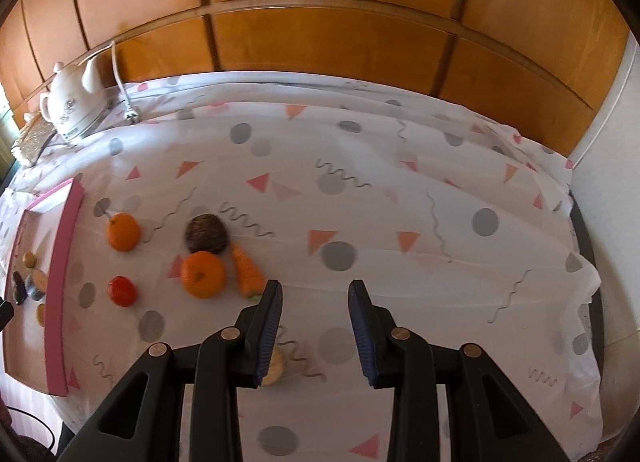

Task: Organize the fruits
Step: 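Withdraw the right gripper from the tray back over the cloth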

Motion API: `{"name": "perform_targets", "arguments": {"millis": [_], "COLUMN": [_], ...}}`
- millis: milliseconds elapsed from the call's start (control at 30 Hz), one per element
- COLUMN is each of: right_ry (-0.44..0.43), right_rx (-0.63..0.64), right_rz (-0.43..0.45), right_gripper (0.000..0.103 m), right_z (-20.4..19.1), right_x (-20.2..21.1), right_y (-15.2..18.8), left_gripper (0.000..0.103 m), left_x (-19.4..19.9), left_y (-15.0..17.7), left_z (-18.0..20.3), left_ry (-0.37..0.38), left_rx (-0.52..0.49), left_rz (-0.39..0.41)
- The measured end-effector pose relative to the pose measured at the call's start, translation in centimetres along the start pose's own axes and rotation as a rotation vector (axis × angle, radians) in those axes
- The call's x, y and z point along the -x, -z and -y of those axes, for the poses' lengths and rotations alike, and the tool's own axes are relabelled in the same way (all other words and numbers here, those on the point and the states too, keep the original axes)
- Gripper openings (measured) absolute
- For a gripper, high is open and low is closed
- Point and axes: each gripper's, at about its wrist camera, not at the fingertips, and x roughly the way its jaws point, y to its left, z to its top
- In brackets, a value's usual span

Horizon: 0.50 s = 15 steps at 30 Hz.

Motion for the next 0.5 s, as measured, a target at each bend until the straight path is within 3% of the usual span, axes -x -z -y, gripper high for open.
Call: {"name": "perform_targets", "arguments": {"millis": [233, 500], "right_ry": [0.004, 0.004], "right_rx": [-0.021, -0.042], "right_rz": [-0.016, -0.024], "right_gripper": [0.034, 0.034], "right_z": [1.3, 2.5], "right_x": [-0.8, -1.4], "right_y": [0.1, 0.0], "left_gripper": [0.065, 0.065], "left_x": [-1.3, -4.4], "left_y": [-1.5, -3.2], "left_z": [3.7, 7.1], "left_ry": [0.073, 0.095], "left_rx": [-0.081, -0.137], "left_rz": [-0.025, -0.064]}}
